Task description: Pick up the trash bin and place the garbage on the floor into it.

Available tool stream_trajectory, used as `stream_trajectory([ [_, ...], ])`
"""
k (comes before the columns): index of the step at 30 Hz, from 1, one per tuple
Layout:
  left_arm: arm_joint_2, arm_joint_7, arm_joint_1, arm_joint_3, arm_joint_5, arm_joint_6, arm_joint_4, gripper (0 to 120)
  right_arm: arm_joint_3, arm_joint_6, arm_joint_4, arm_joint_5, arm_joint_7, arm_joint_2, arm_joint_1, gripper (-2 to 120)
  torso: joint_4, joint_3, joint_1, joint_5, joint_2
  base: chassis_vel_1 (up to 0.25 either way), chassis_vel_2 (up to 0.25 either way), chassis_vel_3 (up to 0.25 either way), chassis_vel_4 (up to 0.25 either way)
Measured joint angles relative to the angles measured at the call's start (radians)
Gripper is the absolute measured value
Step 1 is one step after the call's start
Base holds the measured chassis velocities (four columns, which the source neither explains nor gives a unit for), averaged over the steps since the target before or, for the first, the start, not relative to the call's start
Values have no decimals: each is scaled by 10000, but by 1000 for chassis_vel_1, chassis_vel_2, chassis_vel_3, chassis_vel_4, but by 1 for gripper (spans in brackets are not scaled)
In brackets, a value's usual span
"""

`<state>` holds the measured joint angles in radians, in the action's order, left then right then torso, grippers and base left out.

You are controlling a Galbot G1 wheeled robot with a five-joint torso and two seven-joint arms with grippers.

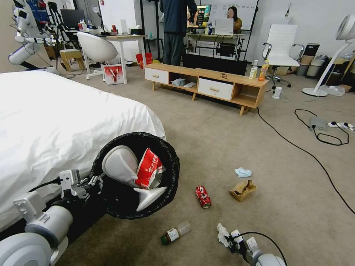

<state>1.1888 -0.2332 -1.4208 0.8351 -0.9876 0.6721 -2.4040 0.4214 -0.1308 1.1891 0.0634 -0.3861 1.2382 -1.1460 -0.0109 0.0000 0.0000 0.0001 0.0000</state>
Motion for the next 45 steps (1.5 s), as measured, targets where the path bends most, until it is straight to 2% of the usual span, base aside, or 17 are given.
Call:
stream_trajectory([
  [9,-203,-252,-108,7,-224,124,-84,2,654,297,2225,-307,244,-1013,-502,0,-1,0,0,0,0,0,0,0,0],
  [11,-277,-307,-210,36,-302,186,-120,2,988,468,3672,-589,290,-1540,-685,0,-2,0,0,-1,0,0,0,0,0],
  [12,-277,-307,-210,36,-302,186,-120,2,988,468,3672,-589,290,-1540,-685,0,-2,0,0,-1,0,0,0,0,0],
  [14,-313,-315,-259,36,-318,219,-122,2,1157,572,5051,-1066,329,-1893,-697,0,0,0,0,-2,0,0,0,0,0],
  [15,-313,-315,-259,36,-318,219,-122,2,1157,572,5051,-1066,329,-1893,-697,0,0,0,0,-2,0,0,0,0,0],
  [17,-321,-317,-270,12,-354,280,-122,2,1199,785,6190,-1583,365,-2118,-549,0,2,0,0,-3,0,0,0,0,0],
  [20,-330,-317,-283,-7,-374,311,-122,2,1186,990,6620,-1871,336,-2221,-473,0,3,-1,0,-3,0,0,0,0,0],
  [23,-413,-315,-365,-99,-393,349,-101,2,942,1948,7837,-2906,-266,-2518,-318,0,0,0,0,-1,0,0,0,0,0],
  [26,-456,-313,-393,-127,-394,358,-81,2,808,2102,8219,-3271,-396,-2608,-307,0,0,0,0,-2,0,0,0,0,0],
  [28,-563,-287,-454,-209,-406,387,-43,2,448,2360,8891,-3974,-688,-2808,-249,0,0,0,0,-1,0,0,0,0,0],
  [32,-640,-275,-472,-297,-481,403,-19,2,35,2407,9254,-4578,-863,-3098,-78,0,-1,-1,0,-1,0,0,0,0,0],
  [34,-877,-167,-459,-482,-564,411,116,2,-789,2545,9377,-5369,-902,-3661,484,0,0,0,0,-2,0,0,0,0,0],
  [37,-1075,-53,-397,-630,-593,412,275,2,-1300,2582,9386,-5688,-940,-3948,927,0,2,0,0,-2,0,0,0,0,0],
  [41,-1360,273,-225,-864,-649,374,549,2,-2059,2589,9346,-6039,-991,-4154,1536,0,0,0,0,-1,0,0,0,0,0],
  [43,-1672,553,61,-1191,-676,272,844,2,-2671,2627,9178,-6154,-1052,-4171,1988,0,1,0,0,-2,0,0,0,0,0],
  [45,-1783,655,198,-1320,-676,228,974,2,-2878,2653,9092,-6159,-1082,-4159,2102,0,3,0,0,-3,0,0,0,0,0],
])
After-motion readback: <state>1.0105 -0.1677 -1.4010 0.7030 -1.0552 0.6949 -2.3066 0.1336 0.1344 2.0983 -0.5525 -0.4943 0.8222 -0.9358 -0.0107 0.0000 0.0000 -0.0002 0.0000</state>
